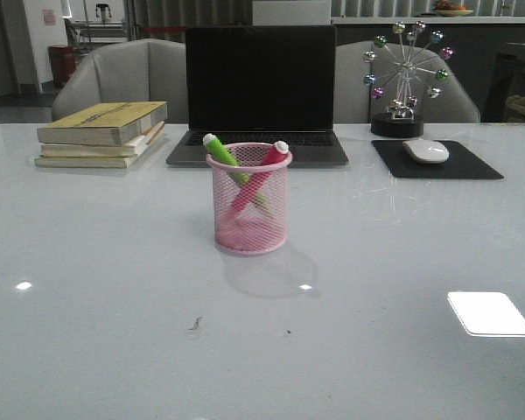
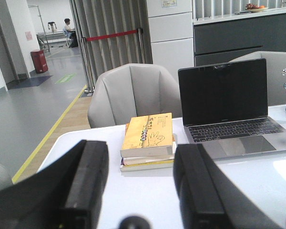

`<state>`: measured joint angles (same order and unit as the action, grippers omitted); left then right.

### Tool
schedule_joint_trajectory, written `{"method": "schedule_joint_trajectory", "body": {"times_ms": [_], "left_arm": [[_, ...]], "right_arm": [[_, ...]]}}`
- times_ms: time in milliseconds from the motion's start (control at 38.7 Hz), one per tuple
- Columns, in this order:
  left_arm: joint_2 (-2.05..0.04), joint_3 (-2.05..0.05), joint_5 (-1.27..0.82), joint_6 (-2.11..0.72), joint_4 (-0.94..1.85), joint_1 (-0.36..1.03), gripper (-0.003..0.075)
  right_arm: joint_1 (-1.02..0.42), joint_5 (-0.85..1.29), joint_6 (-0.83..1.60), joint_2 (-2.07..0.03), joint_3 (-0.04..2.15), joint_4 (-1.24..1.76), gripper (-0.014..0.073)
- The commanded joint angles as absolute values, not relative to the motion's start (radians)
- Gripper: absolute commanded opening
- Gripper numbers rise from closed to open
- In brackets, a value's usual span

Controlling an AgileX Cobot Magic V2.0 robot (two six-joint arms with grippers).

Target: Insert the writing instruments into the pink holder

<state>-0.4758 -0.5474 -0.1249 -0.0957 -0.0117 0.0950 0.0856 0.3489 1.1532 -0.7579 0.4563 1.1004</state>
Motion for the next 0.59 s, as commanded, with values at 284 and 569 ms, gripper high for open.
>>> {"method": "schedule_joint_trajectory", "body": {"times_ms": [284, 569], "left_arm": [[-0.391, -0.480, -0.064, -0.094, 0.010, 0.091, 0.0382], [-0.391, -0.478, -0.064, -0.094, 0.010, 0.091, 0.0382]], "right_arm": [[0.072, 0.319, 1.151, -0.758, 0.483, 1.136, 0.0312], [0.072, 0.294, 1.151, -0.758, 0.483, 1.136, 0.0123]]}}
